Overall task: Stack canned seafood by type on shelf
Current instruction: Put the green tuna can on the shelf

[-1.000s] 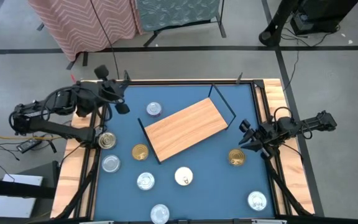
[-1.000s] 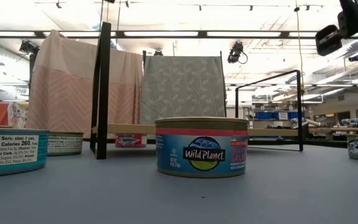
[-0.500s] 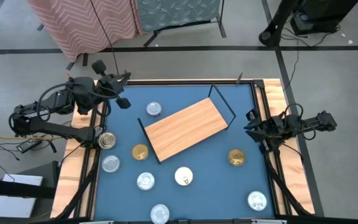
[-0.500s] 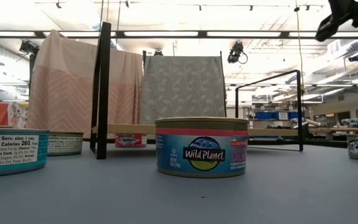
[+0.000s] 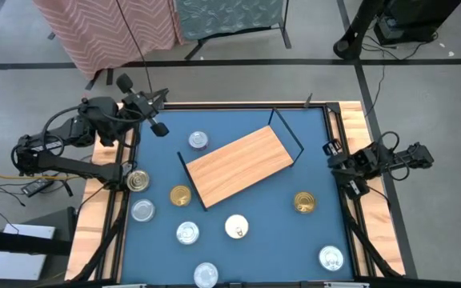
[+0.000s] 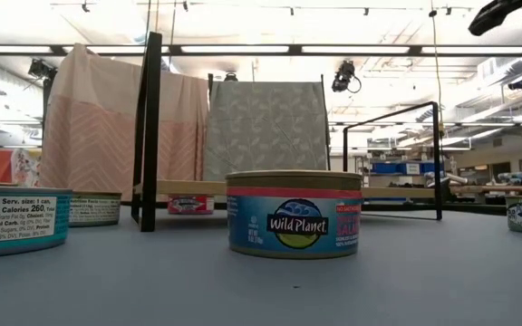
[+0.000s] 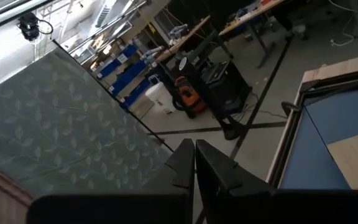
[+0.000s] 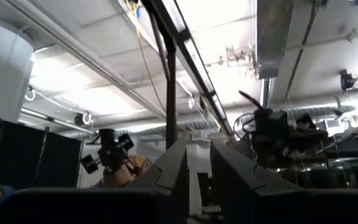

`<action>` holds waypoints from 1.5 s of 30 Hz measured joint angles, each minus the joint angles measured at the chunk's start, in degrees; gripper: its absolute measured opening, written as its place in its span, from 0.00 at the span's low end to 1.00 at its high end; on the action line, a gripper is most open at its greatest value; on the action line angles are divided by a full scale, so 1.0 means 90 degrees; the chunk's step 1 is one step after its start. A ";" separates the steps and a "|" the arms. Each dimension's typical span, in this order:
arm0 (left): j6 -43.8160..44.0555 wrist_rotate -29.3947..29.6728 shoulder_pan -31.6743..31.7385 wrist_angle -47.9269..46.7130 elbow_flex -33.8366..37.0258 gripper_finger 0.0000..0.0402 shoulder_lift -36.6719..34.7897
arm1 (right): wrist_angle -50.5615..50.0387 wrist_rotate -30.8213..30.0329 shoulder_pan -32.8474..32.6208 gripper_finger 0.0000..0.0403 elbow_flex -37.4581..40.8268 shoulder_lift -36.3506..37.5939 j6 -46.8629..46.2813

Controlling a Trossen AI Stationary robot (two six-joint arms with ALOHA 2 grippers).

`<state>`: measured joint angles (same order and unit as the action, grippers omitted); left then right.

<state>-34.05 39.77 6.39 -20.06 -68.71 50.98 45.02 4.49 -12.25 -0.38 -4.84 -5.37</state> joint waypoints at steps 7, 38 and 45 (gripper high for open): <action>0.0322 0.0000 0.0000 -0.0018 0.0000 0.05 0.0002 | 0.0194 -0.0091 0.0000 0.21 0.0000 -0.0001 0.0549; 0.4550 -0.1868 -0.0520 -0.4590 -0.1197 0.05 0.0471 | -0.8131 -0.2665 0.0000 0.22 -0.4605 -0.3165 0.0344; 0.6575 -0.2661 -0.1539 -0.7156 -0.1194 0.05 0.0883 | -0.8255 -0.2661 0.0000 0.22 -0.4731 -0.3300 0.0327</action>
<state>25.13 15.82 -7.46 -84.46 -79.46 58.93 -29.28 -19.46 -12.25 -42.96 -34.54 -2.42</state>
